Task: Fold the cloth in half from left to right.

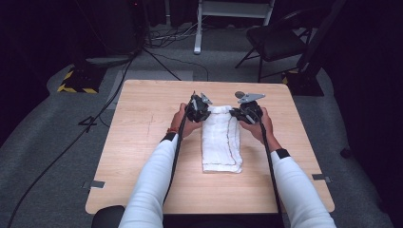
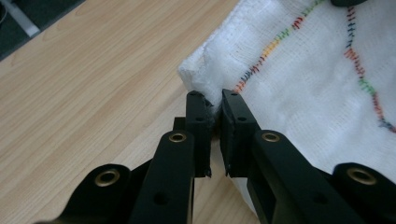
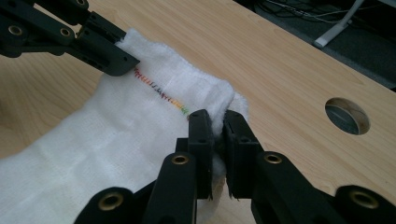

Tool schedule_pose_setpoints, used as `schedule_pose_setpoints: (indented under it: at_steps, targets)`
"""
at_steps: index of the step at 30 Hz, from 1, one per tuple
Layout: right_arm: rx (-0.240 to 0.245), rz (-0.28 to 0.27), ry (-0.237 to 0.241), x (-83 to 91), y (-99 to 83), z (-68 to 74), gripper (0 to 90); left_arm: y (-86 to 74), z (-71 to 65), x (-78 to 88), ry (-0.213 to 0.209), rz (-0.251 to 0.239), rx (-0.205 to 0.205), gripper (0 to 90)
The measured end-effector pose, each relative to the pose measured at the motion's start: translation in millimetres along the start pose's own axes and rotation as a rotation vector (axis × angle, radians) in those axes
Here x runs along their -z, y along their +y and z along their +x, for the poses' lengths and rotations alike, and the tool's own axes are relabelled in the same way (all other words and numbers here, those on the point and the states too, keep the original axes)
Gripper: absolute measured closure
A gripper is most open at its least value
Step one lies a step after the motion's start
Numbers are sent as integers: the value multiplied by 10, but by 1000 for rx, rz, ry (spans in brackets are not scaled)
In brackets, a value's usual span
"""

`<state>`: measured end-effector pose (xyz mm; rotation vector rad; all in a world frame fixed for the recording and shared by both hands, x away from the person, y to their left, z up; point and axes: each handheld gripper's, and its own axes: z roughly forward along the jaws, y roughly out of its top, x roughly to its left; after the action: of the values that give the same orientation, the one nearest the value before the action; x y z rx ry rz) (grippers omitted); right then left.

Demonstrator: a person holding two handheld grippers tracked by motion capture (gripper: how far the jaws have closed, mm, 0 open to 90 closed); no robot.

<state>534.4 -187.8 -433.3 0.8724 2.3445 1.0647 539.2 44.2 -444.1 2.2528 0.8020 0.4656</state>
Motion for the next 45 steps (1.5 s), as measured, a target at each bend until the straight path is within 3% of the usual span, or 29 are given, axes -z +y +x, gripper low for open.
schedule_pose_setpoints:
  at_steps: [5, 19, 37, 45]
  targets:
    - [24, -33, 26, 103, -45, 67, 831, -47, -66, 138, -10, -22, -62, 831]
    - [64, -69, 108, 316, -182, 222, 831, -244, -288, 411, -81, -109, -100, 823]
    - [121, -52, 205, 619, -450, 437, 831, -507, -599, 658, -182, -120, -176, 821]
    - [150, -36, 243, 722, -572, 554, 830, -599, -721, 677, -219, -84, -215, 819]
